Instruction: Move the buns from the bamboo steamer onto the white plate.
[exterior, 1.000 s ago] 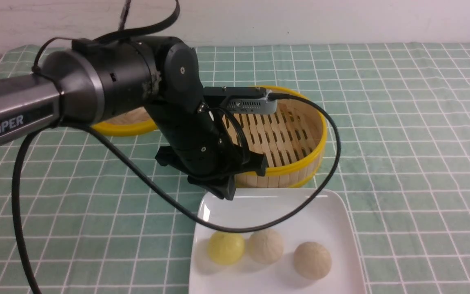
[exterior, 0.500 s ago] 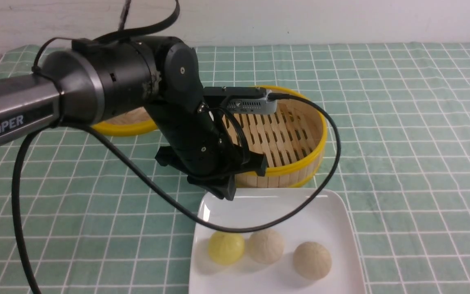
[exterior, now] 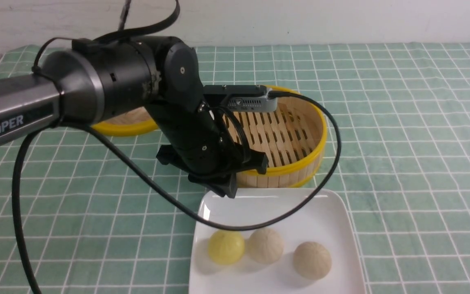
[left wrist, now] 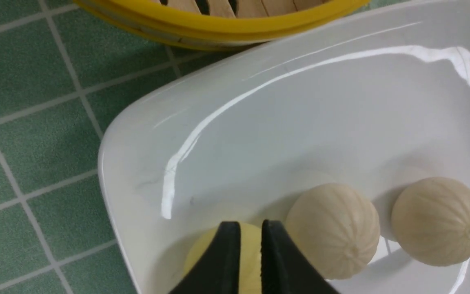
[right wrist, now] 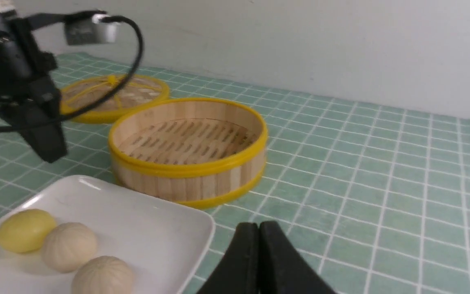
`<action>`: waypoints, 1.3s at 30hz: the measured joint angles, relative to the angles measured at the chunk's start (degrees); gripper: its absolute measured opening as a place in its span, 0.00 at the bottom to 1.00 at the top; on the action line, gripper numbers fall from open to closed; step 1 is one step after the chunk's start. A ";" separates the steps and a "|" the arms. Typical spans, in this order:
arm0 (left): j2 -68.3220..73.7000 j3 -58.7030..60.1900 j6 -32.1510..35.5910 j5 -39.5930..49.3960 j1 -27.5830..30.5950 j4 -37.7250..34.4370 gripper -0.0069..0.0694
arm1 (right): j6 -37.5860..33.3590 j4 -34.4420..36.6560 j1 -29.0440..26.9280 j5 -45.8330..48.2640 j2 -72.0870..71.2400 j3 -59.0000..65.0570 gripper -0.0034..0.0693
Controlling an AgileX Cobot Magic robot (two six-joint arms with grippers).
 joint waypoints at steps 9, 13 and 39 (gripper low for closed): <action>0.00 -0.07 0.00 -0.19 0.00 1.19 0.24 | 0.00 0.13 -13.74 1.51 -0.11 9.54 0.07; 0.00 -0.07 0.00 -0.81 0.00 1.39 0.25 | -0.05 0.19 -14.19 0.71 -0.11 10.52 0.08; -34.41 -0.01 -3.09 17.26 0.00 23.17 0.25 | -0.05 0.19 -17.62 0.50 -0.11 10.58 0.12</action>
